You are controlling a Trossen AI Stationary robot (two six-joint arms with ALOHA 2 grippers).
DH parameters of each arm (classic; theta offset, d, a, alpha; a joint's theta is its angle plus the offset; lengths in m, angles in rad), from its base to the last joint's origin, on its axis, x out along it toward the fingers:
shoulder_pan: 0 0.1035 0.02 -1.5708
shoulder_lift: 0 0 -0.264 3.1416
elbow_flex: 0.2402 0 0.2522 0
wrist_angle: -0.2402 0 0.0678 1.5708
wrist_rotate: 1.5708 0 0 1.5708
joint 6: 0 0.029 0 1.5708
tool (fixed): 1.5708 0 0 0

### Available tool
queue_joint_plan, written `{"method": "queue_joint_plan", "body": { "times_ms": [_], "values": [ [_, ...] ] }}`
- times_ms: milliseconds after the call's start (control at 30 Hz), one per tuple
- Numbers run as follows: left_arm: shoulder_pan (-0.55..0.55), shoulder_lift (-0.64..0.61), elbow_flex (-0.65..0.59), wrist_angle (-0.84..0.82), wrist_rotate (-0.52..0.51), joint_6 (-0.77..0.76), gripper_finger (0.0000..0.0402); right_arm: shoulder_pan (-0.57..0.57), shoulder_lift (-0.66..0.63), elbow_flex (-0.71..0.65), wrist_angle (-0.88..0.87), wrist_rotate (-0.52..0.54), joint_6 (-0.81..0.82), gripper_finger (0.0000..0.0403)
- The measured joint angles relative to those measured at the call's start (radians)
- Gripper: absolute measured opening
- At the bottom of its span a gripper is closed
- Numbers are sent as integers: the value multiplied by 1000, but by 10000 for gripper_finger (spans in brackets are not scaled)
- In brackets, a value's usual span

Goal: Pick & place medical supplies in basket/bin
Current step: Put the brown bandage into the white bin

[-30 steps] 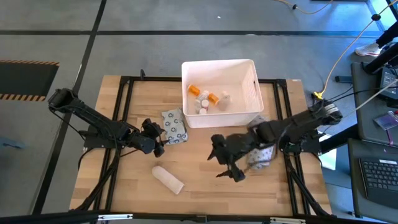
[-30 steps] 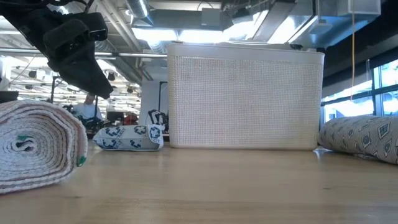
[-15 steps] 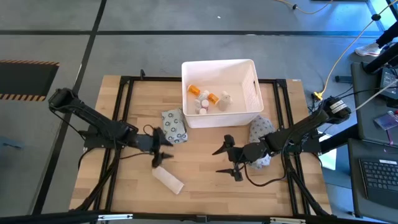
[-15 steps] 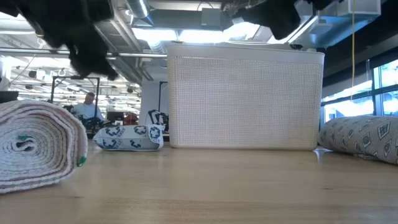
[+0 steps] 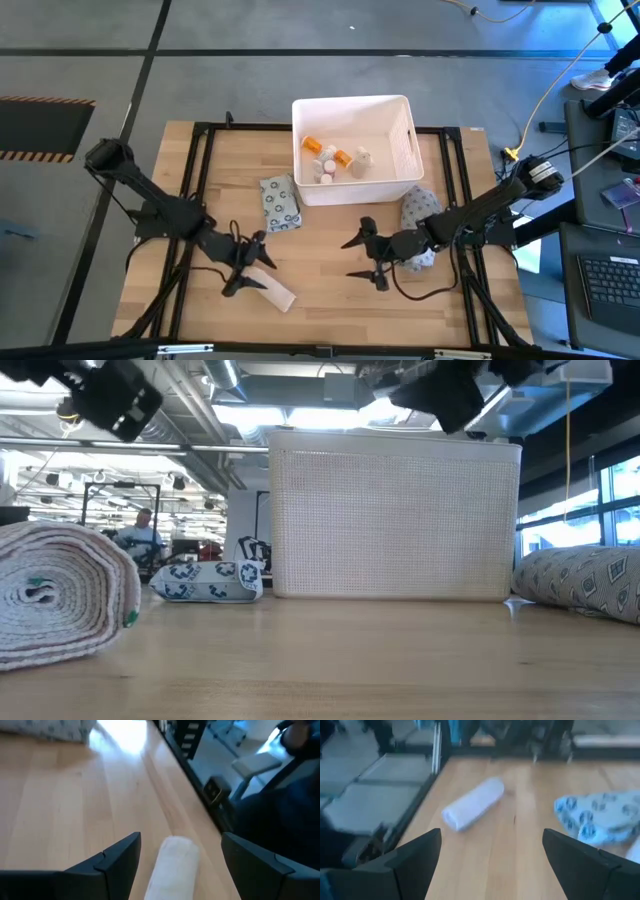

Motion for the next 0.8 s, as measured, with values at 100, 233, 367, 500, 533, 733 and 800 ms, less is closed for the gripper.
{"method": "queue_joint_plan", "body": {
  "times_ms": [100,233,367,500,533,733,800],
  "values": [
    [-15,61,23,-26,-18,-34,266,12,43,2,112,49,-29,348],
    [-29,168,87,-74,30,-34,260,20,123,2,270,54,-74,348],
    [-47,274,163,-141,69,-26,253,18,193,2,360,56,-82,348],
    [-64,360,224,-249,46,-1,253,17,219,2,388,56,-83,348],
    [-64,376,235,-274,36,7,253,16,219,2,392,56,-81,348],
    [-61,462,254,-330,5,22,253,14,218,2,414,57,-84,348],
    [-61,484,254,-341,5,28,253,14,218,2,409,56,-84,348]
  ]
}}
